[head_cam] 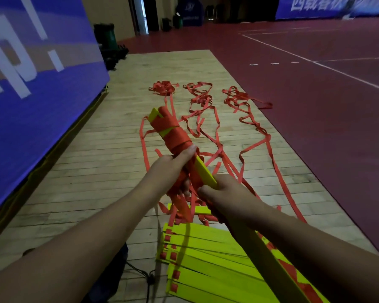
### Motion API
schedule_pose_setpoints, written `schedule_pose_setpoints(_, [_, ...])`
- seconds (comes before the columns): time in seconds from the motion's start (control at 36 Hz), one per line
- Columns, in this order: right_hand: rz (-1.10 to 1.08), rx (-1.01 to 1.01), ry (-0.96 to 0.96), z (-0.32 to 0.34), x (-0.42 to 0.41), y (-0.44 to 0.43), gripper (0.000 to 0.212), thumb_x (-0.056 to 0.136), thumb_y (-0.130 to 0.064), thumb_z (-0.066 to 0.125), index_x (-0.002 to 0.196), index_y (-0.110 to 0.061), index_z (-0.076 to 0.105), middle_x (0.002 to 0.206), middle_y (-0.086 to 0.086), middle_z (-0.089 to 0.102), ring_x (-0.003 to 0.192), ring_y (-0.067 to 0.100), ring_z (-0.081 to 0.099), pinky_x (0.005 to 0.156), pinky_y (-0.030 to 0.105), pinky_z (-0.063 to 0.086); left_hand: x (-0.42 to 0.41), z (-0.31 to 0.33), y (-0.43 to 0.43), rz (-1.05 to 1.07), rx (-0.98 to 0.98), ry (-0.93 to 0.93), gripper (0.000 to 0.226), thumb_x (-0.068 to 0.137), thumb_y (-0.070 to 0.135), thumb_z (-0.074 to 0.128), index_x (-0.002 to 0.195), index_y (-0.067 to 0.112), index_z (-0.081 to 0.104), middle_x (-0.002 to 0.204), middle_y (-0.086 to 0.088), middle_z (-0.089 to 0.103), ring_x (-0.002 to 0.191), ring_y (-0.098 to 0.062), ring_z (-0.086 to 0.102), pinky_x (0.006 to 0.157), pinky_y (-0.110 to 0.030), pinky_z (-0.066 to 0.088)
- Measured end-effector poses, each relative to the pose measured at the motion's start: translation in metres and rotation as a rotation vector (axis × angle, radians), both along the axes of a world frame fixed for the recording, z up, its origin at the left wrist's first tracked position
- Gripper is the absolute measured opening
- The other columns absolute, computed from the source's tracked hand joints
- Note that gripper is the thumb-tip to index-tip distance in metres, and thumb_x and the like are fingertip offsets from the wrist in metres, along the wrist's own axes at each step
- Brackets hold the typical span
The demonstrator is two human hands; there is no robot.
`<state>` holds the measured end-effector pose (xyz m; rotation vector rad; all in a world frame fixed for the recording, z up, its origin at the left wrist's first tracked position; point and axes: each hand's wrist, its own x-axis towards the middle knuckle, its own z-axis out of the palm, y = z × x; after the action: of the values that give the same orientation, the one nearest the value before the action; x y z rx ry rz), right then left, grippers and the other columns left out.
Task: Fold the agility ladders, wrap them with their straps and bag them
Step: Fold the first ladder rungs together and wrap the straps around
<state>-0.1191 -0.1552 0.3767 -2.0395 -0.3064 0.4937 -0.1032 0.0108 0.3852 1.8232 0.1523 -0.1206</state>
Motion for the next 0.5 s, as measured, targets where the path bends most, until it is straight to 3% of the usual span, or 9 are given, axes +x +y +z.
schedule_pose_setpoints(0.14, [-0.025, 0.096, 0.06, -0.002, 0.003, -0.001, 0.019, 0.098, -0.008, 0.055, 0.105, 0.009, 0.06, 0.082, 0.022, 0.06, 0.066, 0.033, 0.065, 0.065, 0.045, 0.06, 0.0, 0.001, -0.004, -0.004, -0.06, -0.032, 0.056, 0.093, 0.06, 0.053, 0.09, 0.006, 0.064, 0.058, -0.008, 0.063, 0.054, -0.024, 0.065, 0.055, -0.029, 0.051])
schedule_pose_setpoints(0.22, [-0.052, 0.128, 0.094, -0.004, 0.004, -0.003, 0.013, 0.098, -0.004, 0.053, 0.101, 0.007, 0.06, 0.08, 0.022, 0.064, 0.064, 0.032, 0.06, 0.058, 0.039, 0.053, 0.001, 0.003, -0.004, -0.042, -0.076, 0.005, 0.055, 0.094, 0.06, 0.05, 0.093, 0.006, 0.063, 0.061, -0.01, 0.064, 0.056, -0.027, 0.066, 0.053, -0.028, 0.051])
schedule_pose_setpoints(0.31, [-0.039, -0.051, -0.043, -0.006, 0.006, -0.001, 0.009, 0.099, -0.01, 0.052, 0.092, -0.005, 0.055, 0.075, 0.011, 0.06, 0.057, 0.019, 0.055, 0.051, 0.028, 0.047, 0.002, 0.004, -0.004, -0.101, -0.056, 0.116, 0.057, 0.091, 0.061, 0.055, 0.098, 0.005, 0.063, 0.063, -0.011, 0.065, 0.057, -0.028, 0.066, 0.057, -0.031, 0.054])
schedule_pose_setpoints(0.36, [0.001, -0.212, -0.166, -0.008, 0.004, 0.001, 0.005, 0.101, -0.016, 0.052, 0.1, -0.012, 0.048, 0.079, 0.003, 0.056, 0.058, 0.01, 0.052, 0.047, 0.019, 0.04, 0.0, 0.001, -0.005, -0.096, -0.062, 0.17, 0.056, 0.087, 0.062, 0.06, 0.09, 0.006, 0.062, 0.063, -0.012, 0.063, 0.054, -0.028, 0.065, 0.057, -0.031, 0.054])
schedule_pose_setpoints(0.42, [0.066, -0.321, -0.27, -0.012, -0.001, 0.002, 0.017, 0.102, -0.022, 0.052, 0.112, -0.016, 0.04, 0.086, 0.001, 0.054, 0.066, 0.009, 0.053, 0.051, 0.02, 0.038, -0.002, -0.001, -0.008, -0.03, -0.117, 0.186, 0.053, 0.087, 0.058, 0.064, 0.081, 0.006, 0.063, 0.06, -0.011, 0.061, 0.052, -0.026, 0.062, 0.053, -0.028, 0.052])
schedule_pose_setpoints(0.5, [0.126, -0.262, -0.271, -0.007, -0.002, -0.001, 0.029, 0.1, -0.035, 0.057, 0.117, -0.019, 0.04, 0.093, 0.0, 0.056, 0.072, 0.007, 0.055, 0.053, 0.018, 0.039, 0.001, -0.003, -0.009, 0.114, -0.207, 0.16, 0.043, 0.089, 0.046, 0.066, 0.077, 0.005, 0.065, 0.061, -0.011, 0.062, 0.054, -0.025, 0.061, 0.051, -0.027, 0.048])
